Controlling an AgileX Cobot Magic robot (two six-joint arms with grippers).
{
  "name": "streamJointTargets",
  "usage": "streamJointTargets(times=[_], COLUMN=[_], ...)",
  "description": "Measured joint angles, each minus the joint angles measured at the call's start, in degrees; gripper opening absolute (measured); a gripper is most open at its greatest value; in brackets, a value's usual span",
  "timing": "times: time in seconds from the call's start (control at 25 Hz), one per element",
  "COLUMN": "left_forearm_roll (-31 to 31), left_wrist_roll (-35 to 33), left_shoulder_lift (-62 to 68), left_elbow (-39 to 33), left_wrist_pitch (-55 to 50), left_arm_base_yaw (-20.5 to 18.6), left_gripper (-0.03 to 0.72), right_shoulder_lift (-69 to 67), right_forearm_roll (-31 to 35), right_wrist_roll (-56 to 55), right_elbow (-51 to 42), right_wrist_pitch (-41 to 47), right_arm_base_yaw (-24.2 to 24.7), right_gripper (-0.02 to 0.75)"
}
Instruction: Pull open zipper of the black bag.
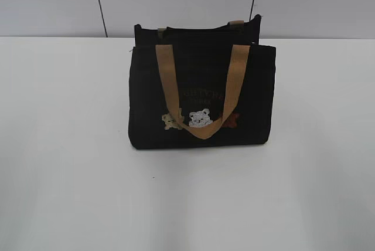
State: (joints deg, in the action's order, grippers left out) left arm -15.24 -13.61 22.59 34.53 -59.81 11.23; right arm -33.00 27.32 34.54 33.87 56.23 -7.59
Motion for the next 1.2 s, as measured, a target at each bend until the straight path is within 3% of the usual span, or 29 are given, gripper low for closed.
streamJointTargets(times=[0.36, 0.64, 1.2], left_forearm_roll=[4.4, 7.0, 4.3], left_wrist_roll=[5.6, 8.6, 8.7], left_shoulder_lift=[-16.2, -18.3, -18.3], left_elbow=[-3.4, -3.4, -3.4], left_wrist_pitch=[-1.6, -1.5, -1.4], left_arm_base_yaw=[-2.3, -6.5, -6.6], left_gripper=[0.504, 0.504, 0.504], right_shoulder_lift=[19.4, 30.2, 30.4], right_forearm_roll=[-13.9, -23.2, -24.3], right_wrist_roll=[-16.7, -22.4, -22.8], right_elbow=[-4.9, -6.8, -7.2], right_wrist_pitch=[7.5, 7.1, 6.6], right_arm_base_yaw=[0.0, 0.0, 0.0], right_gripper=[0.586, 0.586, 0.587])
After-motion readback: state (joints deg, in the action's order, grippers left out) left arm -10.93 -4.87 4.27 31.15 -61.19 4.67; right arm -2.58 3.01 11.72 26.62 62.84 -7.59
